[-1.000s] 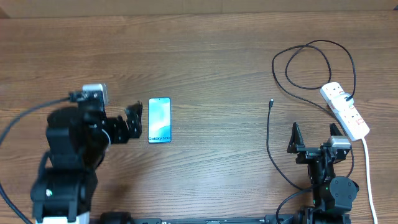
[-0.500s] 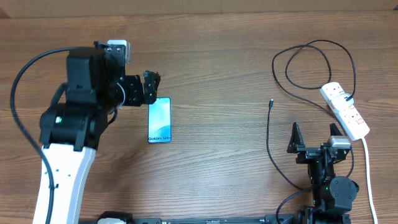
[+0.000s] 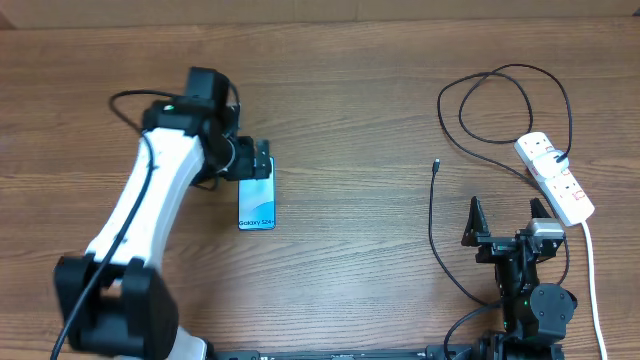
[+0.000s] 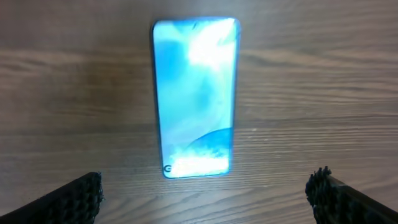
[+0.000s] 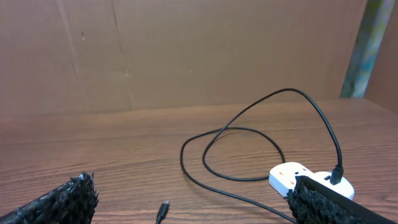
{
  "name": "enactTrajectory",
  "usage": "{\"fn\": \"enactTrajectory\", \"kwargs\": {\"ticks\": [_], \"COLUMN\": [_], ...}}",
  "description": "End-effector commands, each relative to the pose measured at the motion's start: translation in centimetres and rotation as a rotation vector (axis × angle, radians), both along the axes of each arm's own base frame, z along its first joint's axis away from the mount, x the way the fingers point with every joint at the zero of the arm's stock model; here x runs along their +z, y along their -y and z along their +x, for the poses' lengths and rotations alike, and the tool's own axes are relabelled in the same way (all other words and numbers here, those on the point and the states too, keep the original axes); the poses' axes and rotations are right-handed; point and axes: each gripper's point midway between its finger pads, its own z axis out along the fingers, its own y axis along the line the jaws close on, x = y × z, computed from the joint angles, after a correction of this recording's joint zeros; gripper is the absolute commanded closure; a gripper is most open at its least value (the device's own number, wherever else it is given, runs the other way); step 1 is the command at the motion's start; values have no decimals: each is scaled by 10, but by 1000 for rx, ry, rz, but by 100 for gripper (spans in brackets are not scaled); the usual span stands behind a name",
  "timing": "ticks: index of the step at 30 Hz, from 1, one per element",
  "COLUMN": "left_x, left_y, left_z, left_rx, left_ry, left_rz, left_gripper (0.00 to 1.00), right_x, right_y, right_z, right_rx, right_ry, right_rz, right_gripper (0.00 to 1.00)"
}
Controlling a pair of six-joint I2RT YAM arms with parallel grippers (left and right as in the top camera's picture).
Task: Plug charger to phone and switch on socket
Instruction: 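Move the left gripper over the smartphone and lower onto it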
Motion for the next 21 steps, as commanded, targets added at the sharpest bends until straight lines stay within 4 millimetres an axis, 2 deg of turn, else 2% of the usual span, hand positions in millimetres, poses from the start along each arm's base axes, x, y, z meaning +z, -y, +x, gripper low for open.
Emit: {"fn": "enactTrajectory", "kwargs": {"ticks": [1, 4, 9, 21], "left_x": [-22, -46, -69, -80], "left_y": [-2, 6, 8, 7], "left_z": [-2, -11, -13, -2], "left_rx": [34, 33, 29, -12], "left_ry": [-69, -139, -132, -88], "left_rz": [68, 68, 59, 80], "left_gripper": [0, 0, 0, 0], "right_x": [-2, -2, -2, -2], "right_y": [0, 0, 0, 0], "right_z": [0, 0, 0, 0], "right_rx": [-2, -2, -2, -2], "right_ry": [3, 3, 3, 3], "right_rz": [-5, -5, -5, -5], "right_gripper": [0, 0, 0, 0]}}
